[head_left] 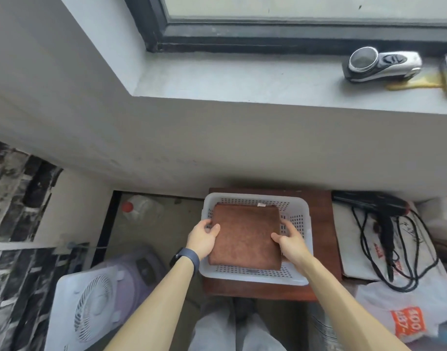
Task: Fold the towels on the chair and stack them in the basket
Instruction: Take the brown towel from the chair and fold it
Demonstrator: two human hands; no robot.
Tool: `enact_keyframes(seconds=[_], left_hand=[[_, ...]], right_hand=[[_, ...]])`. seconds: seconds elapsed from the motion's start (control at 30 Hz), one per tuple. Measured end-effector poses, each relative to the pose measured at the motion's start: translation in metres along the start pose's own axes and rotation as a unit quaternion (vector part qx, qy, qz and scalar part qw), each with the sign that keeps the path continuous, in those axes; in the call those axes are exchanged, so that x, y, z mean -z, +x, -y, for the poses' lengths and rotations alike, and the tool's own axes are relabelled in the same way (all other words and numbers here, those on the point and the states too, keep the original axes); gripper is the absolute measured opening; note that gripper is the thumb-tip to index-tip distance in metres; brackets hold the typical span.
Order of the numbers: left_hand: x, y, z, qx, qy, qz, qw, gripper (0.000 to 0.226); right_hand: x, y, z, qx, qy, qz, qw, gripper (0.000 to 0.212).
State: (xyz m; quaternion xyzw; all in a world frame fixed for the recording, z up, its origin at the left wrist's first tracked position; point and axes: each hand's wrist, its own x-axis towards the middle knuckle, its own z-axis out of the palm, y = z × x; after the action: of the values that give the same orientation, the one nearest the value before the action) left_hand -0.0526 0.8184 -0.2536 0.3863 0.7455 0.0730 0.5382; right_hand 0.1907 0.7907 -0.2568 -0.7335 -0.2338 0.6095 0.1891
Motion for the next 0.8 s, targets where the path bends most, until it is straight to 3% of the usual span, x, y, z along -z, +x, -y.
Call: enact_keyframes(seconds=[0.07,0.13,0.23,0.3,0.37,0.47,0.6,0.8], left_hand=[[-0.004,-0.004,0.0,-0.023,0.046,-0.023,0.998,0.052],[-0.008,-0.015,0.002,-0.096,0.14,-0.106,0.98,0.052],[-0.01,-0.027,0.004,-0.291,0.312,-0.192,0.884,0.056],[-0.01,-0.023,0.004,-0.38,0.405,-0.159,0.816,0.061],[-0.009,-0.018,0.002,-0.402,0.452,-0.132,0.786,0.065],[-0.016,-0.01,-0.003,-0.375,0.473,-0.098,0.791,0.066],[-0.034,0.001,-0.001,-0.325,0.457,-0.093,0.823,0.067],[-0.041,0.025,0.014,-0.327,0.471,-0.083,0.815,0.07]], right_hand=[[-0.005,-0.002,-0.003,0.031,-0.029,-0.03,0.999,0.049],[-0.011,-0.012,-0.007,0.093,-0.114,-0.112,0.983,0.051],[-0.02,-0.03,-0.015,0.274,-0.311,-0.222,0.883,0.05],[-0.024,-0.031,-0.019,0.35,-0.408,-0.19,0.821,0.053],[-0.026,-0.024,-0.024,0.363,-0.467,-0.146,0.793,0.056],[-0.031,-0.009,-0.026,0.35,-0.508,-0.122,0.777,0.056],[-0.037,0.01,-0.027,0.304,-0.511,-0.113,0.796,0.059],[-0.034,0.031,-0.044,0.291,-0.503,-0.104,0.807,0.064]])
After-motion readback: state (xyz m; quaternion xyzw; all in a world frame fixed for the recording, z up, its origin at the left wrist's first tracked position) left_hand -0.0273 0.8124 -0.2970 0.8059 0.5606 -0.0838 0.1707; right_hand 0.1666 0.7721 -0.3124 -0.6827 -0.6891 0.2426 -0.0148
